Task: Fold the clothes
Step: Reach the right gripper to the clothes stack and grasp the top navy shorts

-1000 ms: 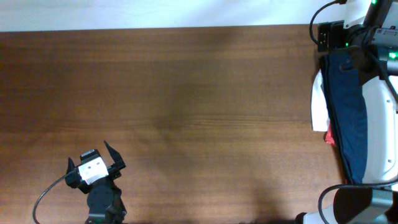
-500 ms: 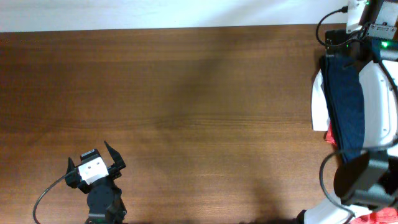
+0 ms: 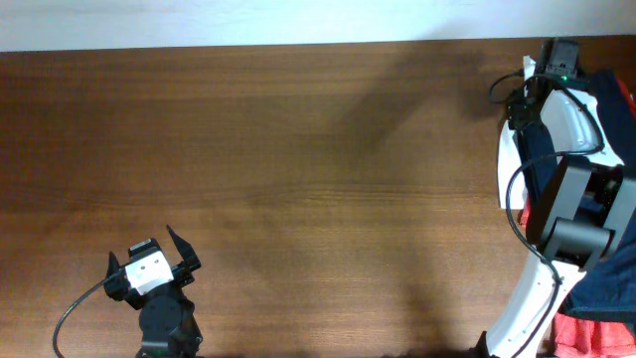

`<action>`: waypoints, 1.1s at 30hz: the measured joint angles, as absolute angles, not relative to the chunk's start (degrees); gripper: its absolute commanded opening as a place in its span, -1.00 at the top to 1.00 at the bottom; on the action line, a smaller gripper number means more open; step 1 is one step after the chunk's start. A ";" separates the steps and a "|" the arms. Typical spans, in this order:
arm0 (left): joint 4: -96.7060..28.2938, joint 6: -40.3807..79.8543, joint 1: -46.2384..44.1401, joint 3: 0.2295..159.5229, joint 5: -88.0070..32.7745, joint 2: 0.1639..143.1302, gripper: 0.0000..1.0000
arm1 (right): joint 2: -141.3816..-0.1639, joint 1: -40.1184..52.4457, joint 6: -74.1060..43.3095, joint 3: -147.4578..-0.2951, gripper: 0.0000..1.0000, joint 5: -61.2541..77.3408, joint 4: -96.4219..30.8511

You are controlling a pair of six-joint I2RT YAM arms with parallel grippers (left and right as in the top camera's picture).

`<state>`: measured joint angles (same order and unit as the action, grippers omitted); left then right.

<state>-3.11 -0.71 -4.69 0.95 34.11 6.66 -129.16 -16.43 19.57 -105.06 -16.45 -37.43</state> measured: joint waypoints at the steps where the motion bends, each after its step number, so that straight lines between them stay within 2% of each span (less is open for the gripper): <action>1: -3.14 -0.71 -4.69 0.95 34.11 6.66 -0.98 | -129.49 -16.43 19.55 -105.06 -0.46 -16.45 -37.50; 4: -3.11 -0.71 -4.69 0.95 34.11 6.66 -0.98 | -129.62 -16.51 19.57 -105.06 0.09 -16.21 -37.69; 5: -3.11 -0.71 -4.69 0.95 34.11 6.66 -0.98 | -129.62 -16.53 19.77 -105.06 0.21 -16.01 -37.65; 6: -3.11 -0.71 -4.69 0.95 34.11 6.66 -0.98 | -129.62 -16.53 19.51 -105.06 0.13 -15.79 -37.67; 7: -3.11 -0.71 -4.69 0.95 34.11 6.66 -0.98 | -129.62 -16.53 19.55 -105.06 -0.15 -15.77 -37.65; 8: -3.11 -0.71 -4.69 0.95 34.11 6.66 -0.98 | -129.62 -16.53 19.33 -105.06 -0.24 -15.49 -37.69; 12: -3.11 -0.71 -4.69 0.95 34.11 6.66 -0.98 | -129.62 -16.58 19.51 -105.06 -0.25 -11.29 -37.85; 14: -3.11 -0.71 -4.69 0.95 34.11 6.66 -0.98 | -129.62 -16.58 19.35 -105.06 -0.43 -10.33 -37.85; 17: -3.11 -0.71 -4.69 0.95 34.11 6.66 -0.99 | -129.99 -16.58 19.49 -105.06 -0.39 -9.96 -37.65; 18: -3.11 -0.71 -4.69 0.95 34.11 6.66 -0.98 | -130.67 -16.64 19.57 -105.06 -0.16 -9.96 -37.65; 19: -3.11 -0.71 -4.69 0.95 34.11 6.66 -0.99 | -131.24 -16.75 19.49 -105.06 -0.15 -9.96 -37.63; 20: -3.11 -0.71 -4.69 0.95 34.11 6.66 -0.98 | -131.39 -16.91 19.42 -105.06 -0.05 -9.91 -37.63; 21: -3.11 -0.71 -4.69 0.95 34.11 6.66 -0.98 | -131.44 -17.43 19.55 -105.06 0.20 -9.89 -37.63; 22: -3.11 -0.71 -4.69 0.95 34.11 6.66 -0.98 | -131.44 -17.65 19.46 -105.06 0.20 -9.91 -37.63; 24: -3.11 -0.71 -4.69 0.95 34.11 6.66 -0.99 | -131.46 -18.11 19.49 -105.06 0.35 -9.89 -37.65; 26: -3.14 -0.71 -4.69 0.95 34.11 6.66 -0.98 | -131.46 -18.13 19.51 -105.06 0.59 -9.91 -37.65; 28: -3.11 -0.71 -4.69 0.95 34.11 6.66 -0.98 | -131.48 -18.13 19.57 -105.06 0.67 -9.74 -37.63; 29: -3.11 -0.71 -4.69 0.95 34.11 6.66 -0.98 | -131.48 -18.13 19.49 -105.06 0.75 -9.74 -37.65; 30: -3.14 -0.71 -4.69 0.95 34.11 6.66 -0.98 | -131.48 -18.13 19.53 -105.06 0.93 -9.74 -37.65; 33: -3.11 -0.71 -4.69 0.95 34.11 6.66 -0.98 | -131.48 -18.13 19.25 -105.06 0.93 -9.72 -37.67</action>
<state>-3.11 -0.71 -4.69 0.95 34.11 6.66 -131.48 -18.13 19.25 -105.06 -9.72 -37.67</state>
